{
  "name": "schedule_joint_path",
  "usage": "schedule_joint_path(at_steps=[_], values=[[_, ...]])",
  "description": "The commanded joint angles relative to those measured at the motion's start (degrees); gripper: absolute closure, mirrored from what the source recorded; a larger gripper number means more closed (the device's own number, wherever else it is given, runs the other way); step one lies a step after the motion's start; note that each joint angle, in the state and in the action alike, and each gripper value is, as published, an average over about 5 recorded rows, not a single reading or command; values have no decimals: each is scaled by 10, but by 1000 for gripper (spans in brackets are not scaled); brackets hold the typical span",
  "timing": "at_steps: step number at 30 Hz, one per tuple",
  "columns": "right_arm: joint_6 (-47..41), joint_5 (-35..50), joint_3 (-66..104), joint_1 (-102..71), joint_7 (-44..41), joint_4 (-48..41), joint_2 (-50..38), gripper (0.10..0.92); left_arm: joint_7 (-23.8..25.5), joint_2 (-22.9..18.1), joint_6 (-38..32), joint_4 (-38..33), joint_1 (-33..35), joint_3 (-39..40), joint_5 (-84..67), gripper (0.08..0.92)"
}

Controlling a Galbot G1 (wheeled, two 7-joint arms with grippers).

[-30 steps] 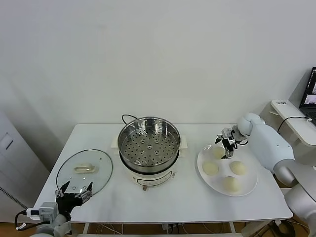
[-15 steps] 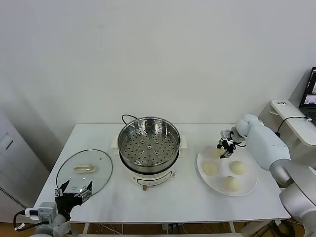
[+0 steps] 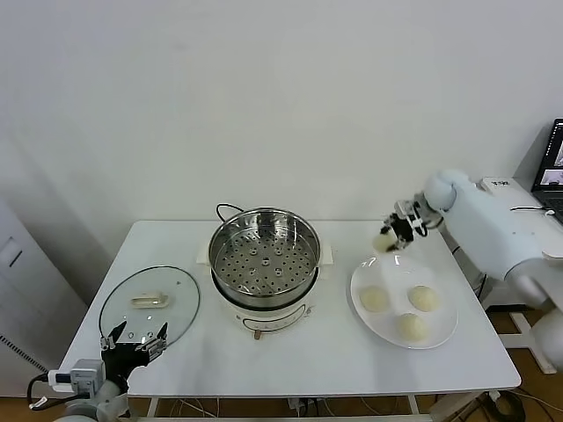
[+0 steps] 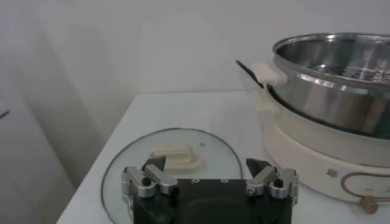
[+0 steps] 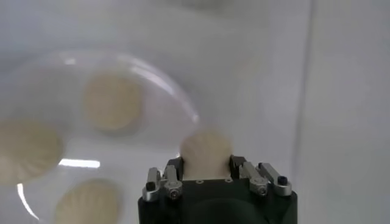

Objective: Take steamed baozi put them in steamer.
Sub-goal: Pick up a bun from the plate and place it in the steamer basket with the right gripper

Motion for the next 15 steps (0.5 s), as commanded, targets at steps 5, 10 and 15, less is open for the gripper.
schedule_joint_path(at_steps=[5,10,15], values=[[194,86,-75,146,-58,18,85,542,0,2,1,-1,-1,1,-1,177],[297,43,-55,157,-68,-29,190,541,0,3,0,-2,-1,1,-2,177],[310,-5,-48,145,-68,-28,239,541,0,4,-1,-3,2,1,-2,177]])
